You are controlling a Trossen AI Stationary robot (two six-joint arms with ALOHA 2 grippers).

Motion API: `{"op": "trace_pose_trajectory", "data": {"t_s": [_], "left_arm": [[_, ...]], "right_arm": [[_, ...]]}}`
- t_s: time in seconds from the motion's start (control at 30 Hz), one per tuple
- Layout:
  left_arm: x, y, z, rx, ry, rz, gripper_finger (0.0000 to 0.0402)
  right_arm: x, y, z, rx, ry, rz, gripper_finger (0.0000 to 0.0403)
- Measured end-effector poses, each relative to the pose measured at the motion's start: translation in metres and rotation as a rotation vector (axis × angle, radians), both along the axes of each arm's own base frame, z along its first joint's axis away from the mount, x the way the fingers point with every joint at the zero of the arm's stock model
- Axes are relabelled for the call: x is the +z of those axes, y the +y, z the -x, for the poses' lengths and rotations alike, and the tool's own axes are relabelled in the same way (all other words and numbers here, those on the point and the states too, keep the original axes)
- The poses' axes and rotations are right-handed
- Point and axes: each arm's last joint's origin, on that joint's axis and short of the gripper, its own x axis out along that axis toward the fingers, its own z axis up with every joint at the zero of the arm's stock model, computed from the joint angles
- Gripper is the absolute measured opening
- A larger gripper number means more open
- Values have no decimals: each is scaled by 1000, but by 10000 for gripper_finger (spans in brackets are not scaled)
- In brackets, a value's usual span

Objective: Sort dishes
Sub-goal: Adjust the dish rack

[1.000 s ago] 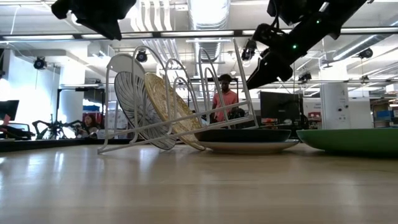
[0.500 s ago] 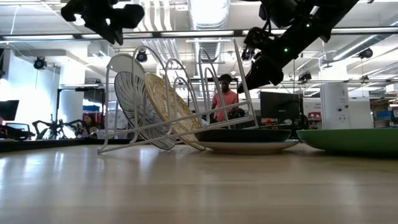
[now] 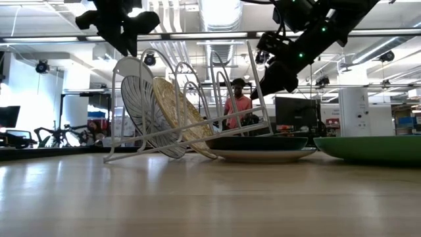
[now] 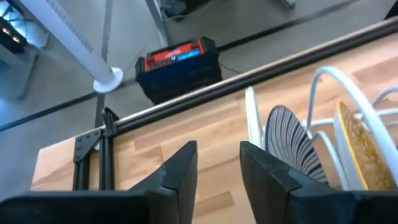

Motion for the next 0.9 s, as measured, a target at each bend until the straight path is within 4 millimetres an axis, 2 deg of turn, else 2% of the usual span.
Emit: {"op": "trace_pose_trajectory", "data": {"t_s": [0.33, 0.63, 0.9], "left_arm": [[23, 2, 0, -54, -5, 62, 184], [8, 2, -7, -60, 35, 127, 196], [-1, 1, -14, -66, 67, 169, 196]], "right_arm": [[-1, 1, 0, 4, -6, -32, 89], [0, 1, 0, 3, -7, -33, 99], [-1, 1, 0, 4, -6, -32, 85]]}}
